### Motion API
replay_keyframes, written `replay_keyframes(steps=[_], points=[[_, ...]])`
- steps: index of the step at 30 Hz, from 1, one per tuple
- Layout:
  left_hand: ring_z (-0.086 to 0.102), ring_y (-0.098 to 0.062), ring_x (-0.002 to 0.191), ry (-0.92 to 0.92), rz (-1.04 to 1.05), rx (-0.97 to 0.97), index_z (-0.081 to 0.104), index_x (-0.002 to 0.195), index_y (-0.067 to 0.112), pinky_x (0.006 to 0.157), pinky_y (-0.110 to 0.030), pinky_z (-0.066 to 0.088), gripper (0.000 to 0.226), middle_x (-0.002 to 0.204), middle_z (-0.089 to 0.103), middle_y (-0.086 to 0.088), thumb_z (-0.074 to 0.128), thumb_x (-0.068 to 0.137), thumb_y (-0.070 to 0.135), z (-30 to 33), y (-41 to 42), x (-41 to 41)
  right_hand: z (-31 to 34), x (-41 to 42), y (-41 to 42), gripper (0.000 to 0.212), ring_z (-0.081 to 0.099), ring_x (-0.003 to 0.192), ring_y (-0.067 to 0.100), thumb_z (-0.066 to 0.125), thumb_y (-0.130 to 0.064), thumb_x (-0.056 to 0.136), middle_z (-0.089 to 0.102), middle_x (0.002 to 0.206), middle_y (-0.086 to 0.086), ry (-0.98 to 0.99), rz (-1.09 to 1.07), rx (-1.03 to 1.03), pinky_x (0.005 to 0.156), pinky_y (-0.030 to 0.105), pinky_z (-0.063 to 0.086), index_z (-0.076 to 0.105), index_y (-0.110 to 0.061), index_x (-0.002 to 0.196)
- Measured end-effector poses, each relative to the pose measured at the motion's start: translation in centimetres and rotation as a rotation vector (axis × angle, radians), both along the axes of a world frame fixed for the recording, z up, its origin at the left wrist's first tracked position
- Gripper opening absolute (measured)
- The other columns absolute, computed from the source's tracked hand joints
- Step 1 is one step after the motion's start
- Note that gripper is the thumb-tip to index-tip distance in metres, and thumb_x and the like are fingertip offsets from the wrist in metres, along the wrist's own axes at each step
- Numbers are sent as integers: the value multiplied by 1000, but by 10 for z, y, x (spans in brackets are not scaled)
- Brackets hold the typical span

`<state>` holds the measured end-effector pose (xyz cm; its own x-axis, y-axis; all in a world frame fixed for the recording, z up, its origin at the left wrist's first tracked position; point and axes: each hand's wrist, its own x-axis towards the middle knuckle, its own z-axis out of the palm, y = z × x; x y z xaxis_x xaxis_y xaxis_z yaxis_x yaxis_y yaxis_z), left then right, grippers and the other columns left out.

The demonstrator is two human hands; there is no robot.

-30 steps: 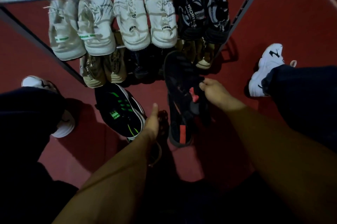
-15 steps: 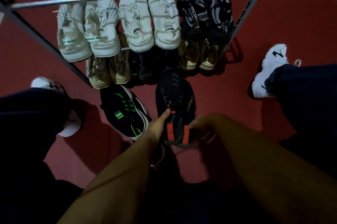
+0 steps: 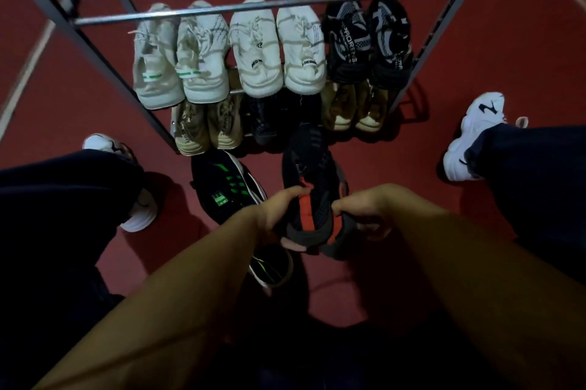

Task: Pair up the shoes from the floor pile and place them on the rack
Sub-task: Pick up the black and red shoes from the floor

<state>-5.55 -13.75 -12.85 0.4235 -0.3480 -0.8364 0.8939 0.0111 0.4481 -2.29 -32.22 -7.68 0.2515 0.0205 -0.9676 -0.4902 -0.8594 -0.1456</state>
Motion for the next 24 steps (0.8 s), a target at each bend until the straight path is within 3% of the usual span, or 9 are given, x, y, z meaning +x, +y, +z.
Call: replay_keyframes(steps=[3,6,9,11,13,16,18,21,24], points=[[57,-20,65,-4,-256,112,63,82,14,68,-28,52,39,74,61,-5,49,86,50,37,9,4,22,10,6,28,37,44,15,42,-43,89,46,64,3,-77,106,-50,43,17,33,48,-15,83],[55,-15,67,-65,-343,288,60,80,19,56,-22,38,23,76,62,0,51,84,39,70,16,7,62,17,13,29,40,41,12,40,-40,94,48,57,0,-167,204,-26,42,15,39,52,-16,82],[51,-11,65,-129,-382,274,64,82,26,55,-19,35,14,78,60,6,61,79,39,110,31,2,107,13,15,28,52,53,15,42,-40,94,54,71,5,-181,257,20,46,19,50,58,-17,88],[55,-10,58,-169,-432,291,67,80,25,47,-16,35,14,70,64,7,63,77,39,145,40,-7,130,1,14,30,52,55,18,41,-37,96,53,73,8,-171,279,51,49,23,54,58,-13,87],[54,-11,53,-238,-483,302,67,75,23,41,-17,29,15,62,63,4,59,82,33,178,49,-20,152,-16,15,32,52,56,20,40,-33,97,58,75,10,-175,263,74,52,27,56,58,-6,100],[51,-14,58,-329,-504,353,72,68,22,44,-19,27,27,61,63,2,54,87,26,218,61,-32,186,-31,17,38,55,75,26,42,-31,97,62,113,16,-258,171,148,60,35,60,56,-6,121],[52,-15,59,-363,-444,420,73,63,21,45,-19,31,34,55,63,5,53,90,23,244,66,-36,213,-35,23,38,59,87,29,42,-31,98,58,122,17,-330,135,206,59,36,60,55,-6,124],[56,-16,58,-454,-353,491,72,70,18,55,-24,42,29,58,63,2,53,92,23,282,67,-29,251,-31,36,39,63,88,31,39,-30,98,60,114,16,-443,104,236,54,35,60,53,-6,125],[63,-21,68,-503,-231,566,67,89,16,66,-31,54,18,76,68,-3,52,95,24,319,69,-9,285,-11,50,29,64,71,28,35,-27,99,66,89,13,-507,122,219,62,37,60,55,-7,100]])
